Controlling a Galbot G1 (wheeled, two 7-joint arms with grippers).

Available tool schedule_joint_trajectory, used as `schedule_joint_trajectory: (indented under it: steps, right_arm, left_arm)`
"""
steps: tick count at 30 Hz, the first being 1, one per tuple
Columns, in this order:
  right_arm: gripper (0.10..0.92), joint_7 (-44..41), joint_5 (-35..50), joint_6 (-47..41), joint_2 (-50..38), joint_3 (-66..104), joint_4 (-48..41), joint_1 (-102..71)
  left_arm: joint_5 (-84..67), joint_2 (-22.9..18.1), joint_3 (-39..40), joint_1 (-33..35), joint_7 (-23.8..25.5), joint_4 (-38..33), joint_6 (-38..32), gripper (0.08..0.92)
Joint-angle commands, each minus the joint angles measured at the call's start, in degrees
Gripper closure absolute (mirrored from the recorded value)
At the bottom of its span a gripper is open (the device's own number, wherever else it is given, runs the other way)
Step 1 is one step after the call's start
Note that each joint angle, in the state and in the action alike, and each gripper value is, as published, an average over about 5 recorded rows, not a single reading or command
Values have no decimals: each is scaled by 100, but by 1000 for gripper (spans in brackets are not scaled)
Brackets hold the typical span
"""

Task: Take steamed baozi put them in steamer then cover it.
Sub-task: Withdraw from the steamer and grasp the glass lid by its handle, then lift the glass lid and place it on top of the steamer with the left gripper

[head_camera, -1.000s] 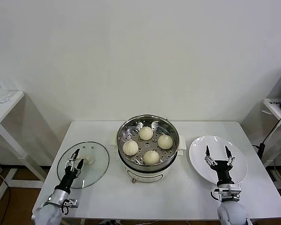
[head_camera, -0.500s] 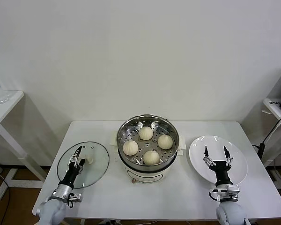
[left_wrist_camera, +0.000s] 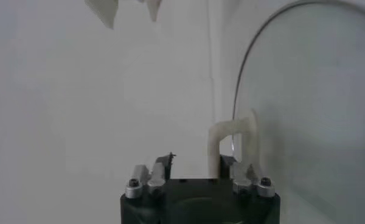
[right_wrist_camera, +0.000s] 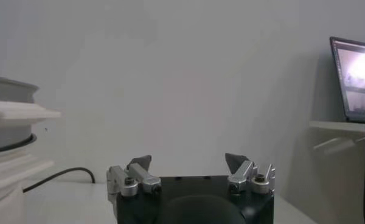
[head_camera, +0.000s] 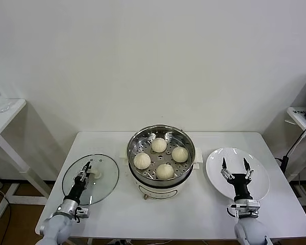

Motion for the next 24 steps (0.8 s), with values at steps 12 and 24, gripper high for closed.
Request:
schedule_joint_trajectory:
  steps: [12,24]
  right_arm:
    - [203,-3,-149,38,95,-116,-11,73]
    - [203,11,-191,14,140,-146,71,95]
  left_arm:
    - [-1060,333,-745,496,419,-2000,230,813]
    - [-1292,429,-317,486,1325,-4885,1368,813]
